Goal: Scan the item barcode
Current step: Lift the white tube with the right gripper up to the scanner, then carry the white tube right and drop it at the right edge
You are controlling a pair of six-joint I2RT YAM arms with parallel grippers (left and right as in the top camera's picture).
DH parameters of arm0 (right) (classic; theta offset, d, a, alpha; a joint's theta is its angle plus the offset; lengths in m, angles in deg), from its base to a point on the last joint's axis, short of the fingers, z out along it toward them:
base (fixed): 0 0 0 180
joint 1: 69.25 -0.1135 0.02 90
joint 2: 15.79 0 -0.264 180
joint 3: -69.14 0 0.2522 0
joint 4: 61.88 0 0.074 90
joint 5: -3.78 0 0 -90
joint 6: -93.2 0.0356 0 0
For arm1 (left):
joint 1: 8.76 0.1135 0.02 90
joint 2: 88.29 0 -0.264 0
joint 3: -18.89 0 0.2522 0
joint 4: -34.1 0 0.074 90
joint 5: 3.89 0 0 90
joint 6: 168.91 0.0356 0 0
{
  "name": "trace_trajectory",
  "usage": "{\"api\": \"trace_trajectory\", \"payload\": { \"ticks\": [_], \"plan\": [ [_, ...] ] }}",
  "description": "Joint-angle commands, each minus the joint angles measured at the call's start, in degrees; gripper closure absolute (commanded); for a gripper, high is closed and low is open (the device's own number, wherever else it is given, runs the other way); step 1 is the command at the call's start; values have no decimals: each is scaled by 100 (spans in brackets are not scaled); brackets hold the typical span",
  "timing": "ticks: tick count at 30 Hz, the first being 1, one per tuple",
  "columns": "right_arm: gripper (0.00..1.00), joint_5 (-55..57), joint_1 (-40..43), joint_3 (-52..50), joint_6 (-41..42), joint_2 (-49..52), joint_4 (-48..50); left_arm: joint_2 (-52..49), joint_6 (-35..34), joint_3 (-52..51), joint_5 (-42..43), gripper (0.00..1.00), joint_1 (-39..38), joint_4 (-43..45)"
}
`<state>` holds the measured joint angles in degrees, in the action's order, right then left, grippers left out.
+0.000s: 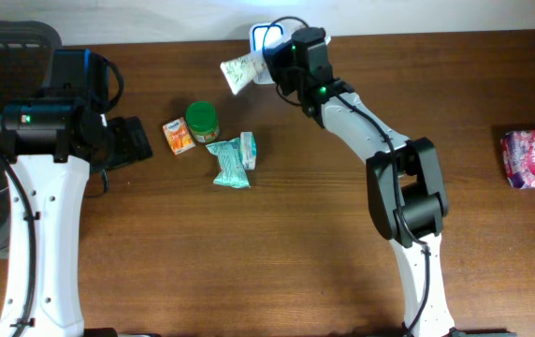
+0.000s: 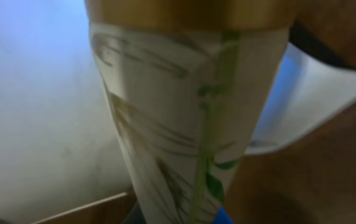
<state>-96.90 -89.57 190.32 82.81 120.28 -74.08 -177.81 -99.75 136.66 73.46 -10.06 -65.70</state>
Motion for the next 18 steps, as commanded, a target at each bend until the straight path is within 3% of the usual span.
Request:
{"api": "trace_trajectory", "payload": {
  "ticks": [1, 6, 11, 13, 15, 17, 18],
  "plan": [
    [96, -313, -153, 125, -553, -59, 216, 39, -57, 20, -7, 1, 24, 9],
    [96, -800, -190, 129, -743, -59, 560, 39, -57, 20, -7, 1, 24, 9],
    [96, -817, 450, 146, -2015, -647, 872, 39, -59, 20, -7, 1, 24, 7],
    [96, -861, 1143, 146, -2758, -1139, 101, 39, -57, 20, -7, 1, 24, 9],
    [96, -1399, 1891, 146, -4227, -1451, -890, 39, -57, 20, -7, 1, 24, 7],
    [96, -1445, 2964, 146, -6533, -1580, -3191, 39, -57, 20, -7, 1, 24, 7],
    [96, -1300, 3259, 144, -7250, -1569, -3910, 39, -57, 20, -7, 1, 24, 7]
  ]
}}
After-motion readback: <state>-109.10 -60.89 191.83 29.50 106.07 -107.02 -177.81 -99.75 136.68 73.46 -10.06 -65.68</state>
